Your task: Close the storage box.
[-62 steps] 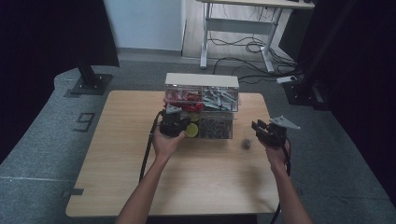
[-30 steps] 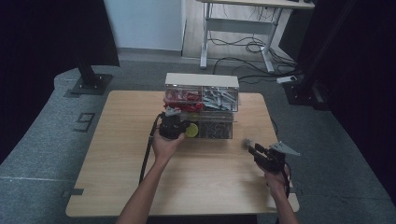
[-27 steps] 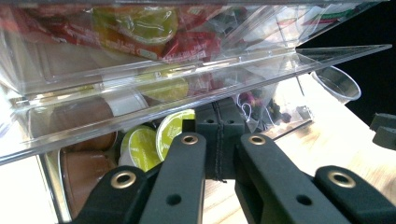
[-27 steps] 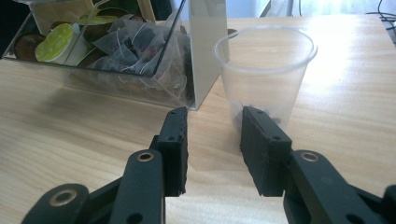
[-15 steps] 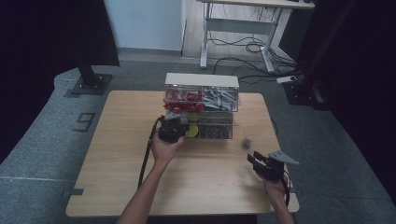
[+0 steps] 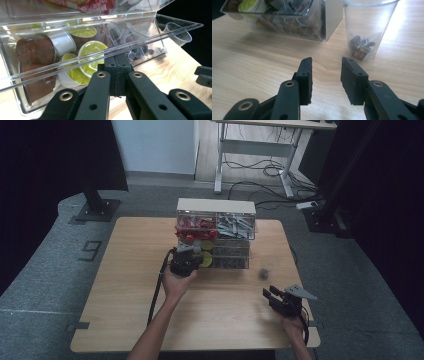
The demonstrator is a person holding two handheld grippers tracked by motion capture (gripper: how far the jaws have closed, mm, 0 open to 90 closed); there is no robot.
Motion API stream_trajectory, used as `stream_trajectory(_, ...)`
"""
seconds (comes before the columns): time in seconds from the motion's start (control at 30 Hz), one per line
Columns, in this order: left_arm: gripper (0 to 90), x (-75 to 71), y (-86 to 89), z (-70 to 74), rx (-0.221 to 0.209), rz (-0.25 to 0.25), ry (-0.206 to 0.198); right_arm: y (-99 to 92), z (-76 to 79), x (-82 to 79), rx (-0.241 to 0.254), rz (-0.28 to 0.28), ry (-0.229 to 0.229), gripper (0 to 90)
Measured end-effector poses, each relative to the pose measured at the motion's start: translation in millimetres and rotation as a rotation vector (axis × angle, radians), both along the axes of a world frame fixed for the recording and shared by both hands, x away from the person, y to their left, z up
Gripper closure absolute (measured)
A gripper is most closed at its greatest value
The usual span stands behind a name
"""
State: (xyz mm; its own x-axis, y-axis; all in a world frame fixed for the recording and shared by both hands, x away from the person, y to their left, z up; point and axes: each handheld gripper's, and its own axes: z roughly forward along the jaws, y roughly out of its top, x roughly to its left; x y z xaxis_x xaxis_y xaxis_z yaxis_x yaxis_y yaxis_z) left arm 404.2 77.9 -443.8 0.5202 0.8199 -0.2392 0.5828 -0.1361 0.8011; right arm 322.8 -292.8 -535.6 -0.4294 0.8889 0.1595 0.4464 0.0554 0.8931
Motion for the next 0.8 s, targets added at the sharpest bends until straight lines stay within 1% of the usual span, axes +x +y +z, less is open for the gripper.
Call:
stream_trajectory(0.03,90.0,-1.2,0.2,-2.0,-0.003,0.001,0.001,0.5,-1.9,-1.3,-0.007,0.000,0.005,61.2)
stream_trajectory(0.23,90.0,-2.9,1.8,-9.0,-0.005,0.004,0.015,-0.5,-5.8,-3.5,-0.010,0.005,0.017,60.7)
stream_trajectory(0.4,90.0,-3.4,1.4,-13.2,-0.010,0.005,0.024,0.0,-6.3,-4.8,-0.011,0.004,0.019,60.6)
stream_trajectory(0.6,90.0,-3.6,0.4,-18.4,-0.003,0.007,0.031,0.8,-7.3,-4.8,-0.019,0.007,0.025,60.4)
stream_trajectory(0.8,90.0,-2.4,-0.6,-29.0,-0.005,0.010,0.051,0.8,-8.8,-4.8,-0.026,-0.002,0.027,60.3)
